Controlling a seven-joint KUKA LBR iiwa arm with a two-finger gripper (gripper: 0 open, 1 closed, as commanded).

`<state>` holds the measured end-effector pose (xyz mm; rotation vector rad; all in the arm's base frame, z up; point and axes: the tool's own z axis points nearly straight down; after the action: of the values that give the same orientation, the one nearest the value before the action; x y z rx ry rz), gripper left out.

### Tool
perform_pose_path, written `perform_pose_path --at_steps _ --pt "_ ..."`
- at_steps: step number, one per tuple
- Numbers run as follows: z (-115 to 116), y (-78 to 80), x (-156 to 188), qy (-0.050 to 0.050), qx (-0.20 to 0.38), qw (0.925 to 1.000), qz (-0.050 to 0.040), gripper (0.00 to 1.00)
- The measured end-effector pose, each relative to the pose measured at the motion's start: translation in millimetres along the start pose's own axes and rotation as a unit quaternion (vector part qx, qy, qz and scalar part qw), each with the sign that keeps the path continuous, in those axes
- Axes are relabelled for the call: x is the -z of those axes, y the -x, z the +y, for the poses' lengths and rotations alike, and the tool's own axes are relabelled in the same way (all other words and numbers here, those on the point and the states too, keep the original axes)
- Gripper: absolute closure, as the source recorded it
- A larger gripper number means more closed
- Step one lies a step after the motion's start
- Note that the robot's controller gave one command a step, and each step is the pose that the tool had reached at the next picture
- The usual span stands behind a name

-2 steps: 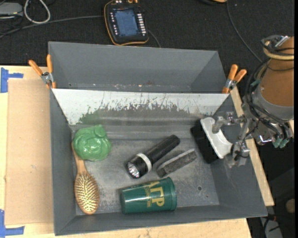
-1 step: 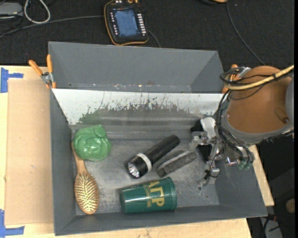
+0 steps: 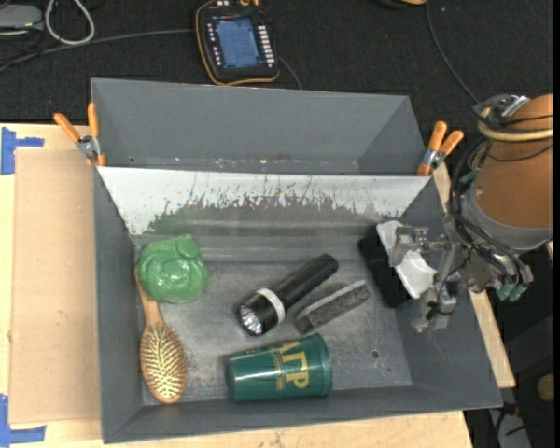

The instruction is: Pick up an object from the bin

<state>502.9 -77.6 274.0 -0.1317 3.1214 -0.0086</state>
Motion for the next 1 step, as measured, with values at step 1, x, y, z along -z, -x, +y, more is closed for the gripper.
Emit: perform_pose_path --at_steps 1 --pt "47.0 -7.9 -86.9 0.007 -0.039 0.999 0.0196 0.0"
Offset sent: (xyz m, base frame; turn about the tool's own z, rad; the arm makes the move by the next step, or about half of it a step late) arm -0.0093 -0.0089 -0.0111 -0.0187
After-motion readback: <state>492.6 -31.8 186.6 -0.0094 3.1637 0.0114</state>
